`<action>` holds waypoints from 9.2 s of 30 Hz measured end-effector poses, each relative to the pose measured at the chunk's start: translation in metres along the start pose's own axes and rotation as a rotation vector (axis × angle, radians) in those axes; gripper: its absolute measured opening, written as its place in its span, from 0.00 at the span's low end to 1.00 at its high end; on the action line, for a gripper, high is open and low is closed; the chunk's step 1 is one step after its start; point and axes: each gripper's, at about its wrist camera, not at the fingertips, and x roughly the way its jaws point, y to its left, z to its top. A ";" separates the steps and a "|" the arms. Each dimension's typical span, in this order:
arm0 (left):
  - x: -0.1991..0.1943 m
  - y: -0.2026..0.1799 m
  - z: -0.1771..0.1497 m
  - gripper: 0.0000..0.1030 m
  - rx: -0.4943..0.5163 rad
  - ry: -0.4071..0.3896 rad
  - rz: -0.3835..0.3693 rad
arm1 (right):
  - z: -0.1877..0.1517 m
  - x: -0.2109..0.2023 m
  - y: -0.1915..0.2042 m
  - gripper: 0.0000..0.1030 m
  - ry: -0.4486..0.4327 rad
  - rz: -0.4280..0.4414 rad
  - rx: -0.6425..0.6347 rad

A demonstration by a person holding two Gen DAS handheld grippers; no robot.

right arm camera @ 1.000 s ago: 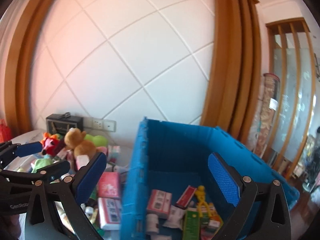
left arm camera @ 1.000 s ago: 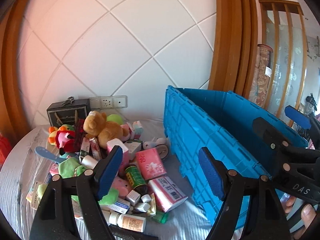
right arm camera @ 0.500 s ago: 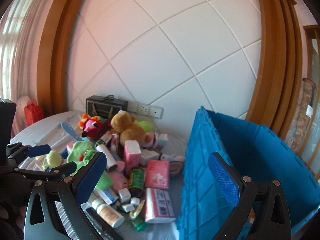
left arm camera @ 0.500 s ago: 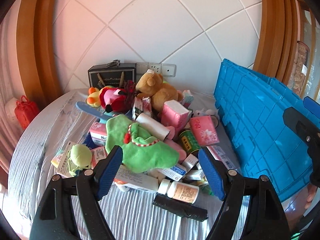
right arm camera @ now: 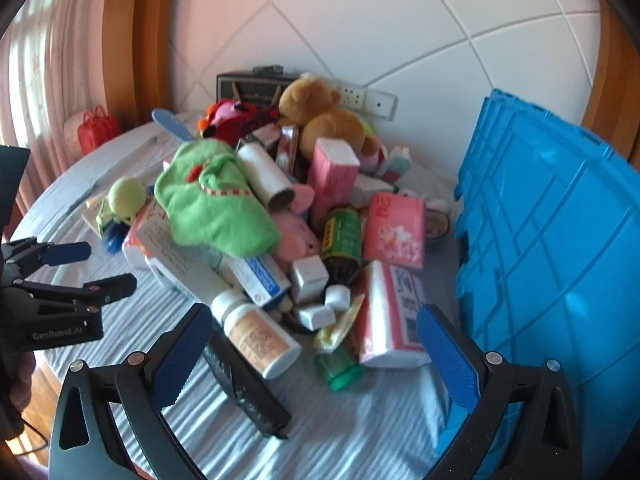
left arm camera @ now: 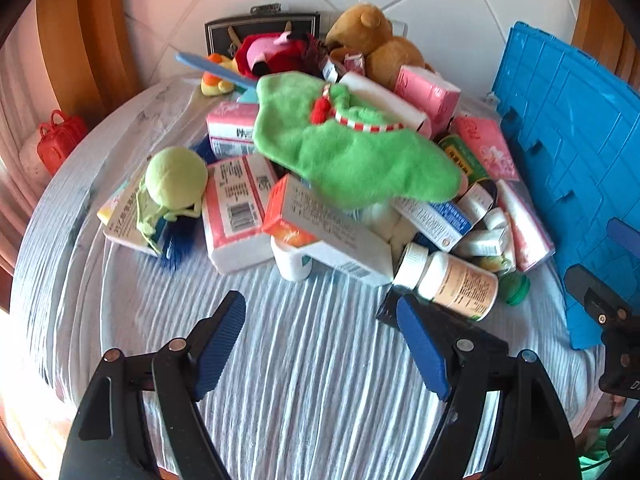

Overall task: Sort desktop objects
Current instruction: 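Move both grippers back over the pile of items, then grasp the black wrapped roll with the left gripper while the right gripper grasps the white pill bottle, then carry the black roll and the white pill bottle over the blue crate with both grippers, then release the black roll and the white pill bottle into the crate with both grippers, then move both grippers back over the pile of items, then grasp the long white box with the left gripper while the right gripper grasps the green bottle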

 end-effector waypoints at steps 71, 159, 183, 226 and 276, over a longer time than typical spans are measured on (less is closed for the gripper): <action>0.074 -0.015 -0.098 0.33 0.028 0.205 -0.045 | -0.050 0.125 0.017 0.54 0.454 0.258 -0.097; -0.147 -0.439 0.085 0.60 0.499 -0.195 -0.338 | -0.044 -0.155 -0.348 0.51 0.034 -0.447 0.260; -0.152 -0.433 0.083 0.61 0.457 -0.231 -0.371 | -0.043 -0.157 -0.342 1.00 0.022 -0.485 0.268; -0.075 -0.008 0.058 0.76 0.050 -0.202 0.018 | 0.060 -0.136 -0.074 1.00 -0.295 -0.042 0.109; 0.088 -0.035 -0.016 0.50 0.160 0.250 -0.072 | -0.062 0.135 -0.066 0.61 0.431 0.061 0.249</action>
